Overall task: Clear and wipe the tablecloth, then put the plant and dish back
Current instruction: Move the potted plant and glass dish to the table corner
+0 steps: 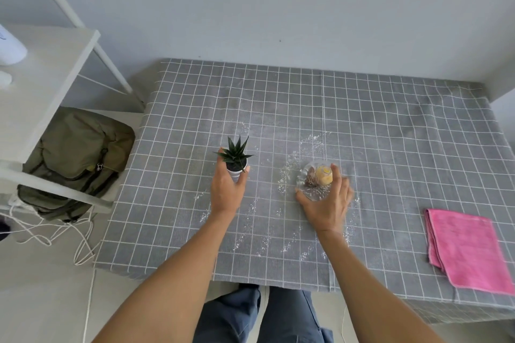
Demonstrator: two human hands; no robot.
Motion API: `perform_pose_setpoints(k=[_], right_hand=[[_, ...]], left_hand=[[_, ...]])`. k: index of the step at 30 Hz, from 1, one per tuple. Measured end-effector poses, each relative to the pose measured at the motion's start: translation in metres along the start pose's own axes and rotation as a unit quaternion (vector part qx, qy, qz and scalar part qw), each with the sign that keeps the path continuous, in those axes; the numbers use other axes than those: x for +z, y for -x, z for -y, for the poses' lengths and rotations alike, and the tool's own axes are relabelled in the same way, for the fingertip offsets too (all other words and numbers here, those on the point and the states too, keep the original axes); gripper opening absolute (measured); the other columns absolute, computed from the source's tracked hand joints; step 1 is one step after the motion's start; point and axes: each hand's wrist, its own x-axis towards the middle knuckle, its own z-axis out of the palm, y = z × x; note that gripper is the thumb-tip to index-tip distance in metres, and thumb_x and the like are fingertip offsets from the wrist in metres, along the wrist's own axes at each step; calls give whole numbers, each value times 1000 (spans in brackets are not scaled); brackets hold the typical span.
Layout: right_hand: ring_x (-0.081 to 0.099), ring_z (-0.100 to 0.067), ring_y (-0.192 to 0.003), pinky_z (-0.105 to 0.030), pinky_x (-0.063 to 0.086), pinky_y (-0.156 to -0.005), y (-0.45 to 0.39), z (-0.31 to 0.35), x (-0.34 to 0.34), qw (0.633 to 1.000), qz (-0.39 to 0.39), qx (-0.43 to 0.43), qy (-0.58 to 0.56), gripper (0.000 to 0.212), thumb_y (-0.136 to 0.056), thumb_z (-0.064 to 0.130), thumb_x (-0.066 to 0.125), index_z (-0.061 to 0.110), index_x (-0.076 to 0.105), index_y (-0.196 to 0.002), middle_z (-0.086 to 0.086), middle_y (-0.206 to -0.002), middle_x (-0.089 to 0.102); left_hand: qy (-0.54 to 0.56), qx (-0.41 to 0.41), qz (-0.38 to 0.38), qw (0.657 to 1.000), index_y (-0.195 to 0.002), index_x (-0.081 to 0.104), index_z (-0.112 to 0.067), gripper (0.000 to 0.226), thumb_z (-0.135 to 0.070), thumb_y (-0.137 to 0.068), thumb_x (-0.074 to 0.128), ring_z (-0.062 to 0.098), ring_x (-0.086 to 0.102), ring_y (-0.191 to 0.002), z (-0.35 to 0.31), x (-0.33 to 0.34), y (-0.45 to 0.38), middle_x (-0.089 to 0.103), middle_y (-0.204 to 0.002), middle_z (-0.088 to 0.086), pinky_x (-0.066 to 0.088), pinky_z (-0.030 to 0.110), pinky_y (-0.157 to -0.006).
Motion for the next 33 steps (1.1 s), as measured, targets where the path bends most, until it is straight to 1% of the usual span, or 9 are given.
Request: perform_pose_setpoints(k=[2, 7, 10, 13, 18, 21, 23, 27, 33], right_hand=[[41, -41, -119, -53, 30, -106, -3, 3, 4, 1000, 1, -28, -4, 102, -59, 48, 83, 27, 28, -142, -18, -123, 46], [41, -38, -117, -45, 27, -104, -16, 32, 20, 997, 21, -72, -29, 101, -58, 41, 86, 22, 32, -142, -14, -120, 46], [39, -39, -122, -46, 23, -110, -30, 58, 33, 992, 47, -107, -48, 101, -59, 41, 85, 25, 29, -142, -15, -124, 45], [42, -36, -115, -46, 31, -103, -44, 87, 49, 983, 67, -159, -57, 98, -60, 48, 80, 23, 30, -141, -14, -120, 46], [45, -32, -106, -39, 35, -95, -62, 140, 81, 961, 104, -245, -70, 92, -60, 56, 70, 21, 35, -138, -13, -115, 47], [46, -34, -107, -47, 39, -96, -73, 166, 105, 945, 123, -294, -69, 91, -61, 57, 69, 20, 34, -137, -15, -117, 48], [47, -34, -107, -46, 36, -98, -81, 179, 123, 935, 130, -323, -67, 90, -63, 57, 68, 18, 34, -137, -15, -117, 49], [46, -33, -107, -44, 36, -98, -97, 199, 161, 920, 159, -353, -60, 91, -63, 57, 68, 15, 36, -137, -13, -116, 48], [46, -38, -110, -48, 37, -98, -113, 213, 206, 905, 208, -369, -26, 91, -63, 56, 70, 20, 30, -138, -17, -119, 48]], left_hand=[[2, -9, -10, 1000, -132, 44, -10, 59, -36, -85, 67, 22, 65, -100, 0, -5, -2, 66, -112, 1, 53, 35, -81], [-6, -18, -54, 998, -135, 43, -7, 60, -33, -86, 67, 21, 62, -105, -4, -26, -7, 65, -117, 4, 44, 20, -80], [-15, -34, -86, 996, -137, 41, -8, 64, -37, -86, 66, 22, 63, -102, -1, -42, -12, 65, -116, 4, 48, 24, -79], [-21, -48, -120, 991, -135, 42, -7, 62, -36, -86, 67, 22, 65, -101, 3, -59, -18, 65, -115, 5, 55, 31, -81], [-36, -93, -165, 981, -138, 41, -10, 63, -38, -87, 65, 20, 64, -104, 15, -84, -30, 65, -118, 3, 52, 25, -81], [-36, -112, -189, 975, -138, 41, -11, 62, -36, -87, 65, 21, 64, -103, 21, -90, -39, 65, -118, 4, 51, 26, -80], [-27, -118, -193, 974, -136, 42, -11, 60, -34, -87, 66, 19, 64, -102, 26, -92, -48, 65, -116, 3, 53, 28, -81], [-33, -127, -207, 970, -131, 47, -11, 56, -38, -86, 65, 15, 65, -97, 37, -88, -66, 67, -110, -2, 54, 31, -79], [-13, -140, -216, 966, -134, 44, -11, 59, -40, -86, 63, 18, 62, -107, 47, -75, -84, 64, -119, 1, 52, 35, -87]])
